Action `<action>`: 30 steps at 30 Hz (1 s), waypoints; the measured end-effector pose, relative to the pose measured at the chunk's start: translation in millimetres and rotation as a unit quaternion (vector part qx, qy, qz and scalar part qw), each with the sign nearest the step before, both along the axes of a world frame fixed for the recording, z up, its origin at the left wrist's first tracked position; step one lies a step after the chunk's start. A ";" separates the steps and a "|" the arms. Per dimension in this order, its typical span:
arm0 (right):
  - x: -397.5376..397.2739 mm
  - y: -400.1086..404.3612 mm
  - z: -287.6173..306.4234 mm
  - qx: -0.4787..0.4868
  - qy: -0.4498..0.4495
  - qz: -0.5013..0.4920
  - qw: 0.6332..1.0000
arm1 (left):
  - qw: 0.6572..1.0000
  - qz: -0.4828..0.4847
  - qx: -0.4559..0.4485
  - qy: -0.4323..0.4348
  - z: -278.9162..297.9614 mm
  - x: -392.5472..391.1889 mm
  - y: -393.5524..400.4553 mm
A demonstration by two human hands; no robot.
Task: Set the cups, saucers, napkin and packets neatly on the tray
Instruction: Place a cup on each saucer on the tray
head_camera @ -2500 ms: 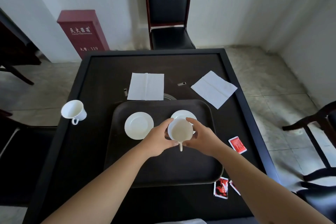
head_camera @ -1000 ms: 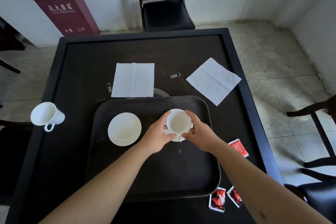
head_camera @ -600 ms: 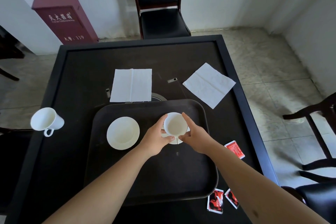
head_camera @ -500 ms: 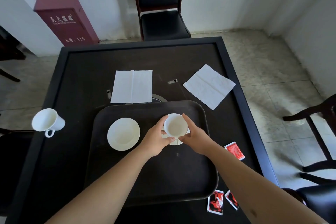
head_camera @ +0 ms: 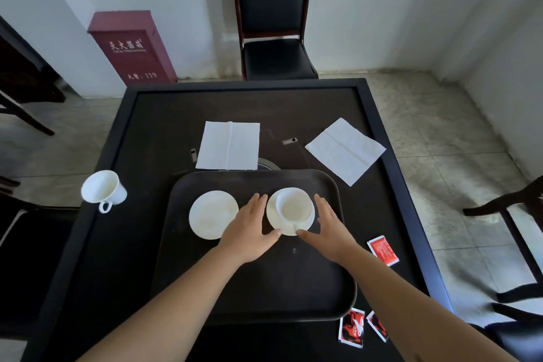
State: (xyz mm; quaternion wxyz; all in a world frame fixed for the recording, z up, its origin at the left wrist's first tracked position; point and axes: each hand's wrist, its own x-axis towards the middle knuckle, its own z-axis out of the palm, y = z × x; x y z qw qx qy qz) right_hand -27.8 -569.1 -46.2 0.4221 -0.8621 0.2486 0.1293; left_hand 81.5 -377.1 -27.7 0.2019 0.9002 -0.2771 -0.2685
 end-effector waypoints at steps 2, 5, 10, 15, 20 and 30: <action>-8.0 8.7 2.9 -0.100 0.023 0.034 0.994 | 0.998 -0.027 0.039 -0.040 6.0 -4.4 16.1; -20.9 24.1 9.8 -0.183 0.045 0.058 0.980 | 0.993 -0.048 0.074 -0.076 14.5 -12.9 40.7; -37.0 55.8 24.8 -0.278 0.043 0.121 0.952 | 0.985 -0.066 0.107 -0.121 23.8 -31.5 79.9; -44.0 94.1 35.5 -0.299 0.041 0.167 0.939 | 0.979 -0.069 0.126 -0.141 28.1 -45.3 120.1; -35.6 125.5 37.1 -0.281 0.052 0.176 0.942 | 0.980 -0.050 0.126 -0.146 34.7 -46.7 156.2; 22.9 194.0 42.3 -0.255 0.040 0.231 0.938 | 0.987 0.021 0.103 -0.123 47.2 -18.1 235.0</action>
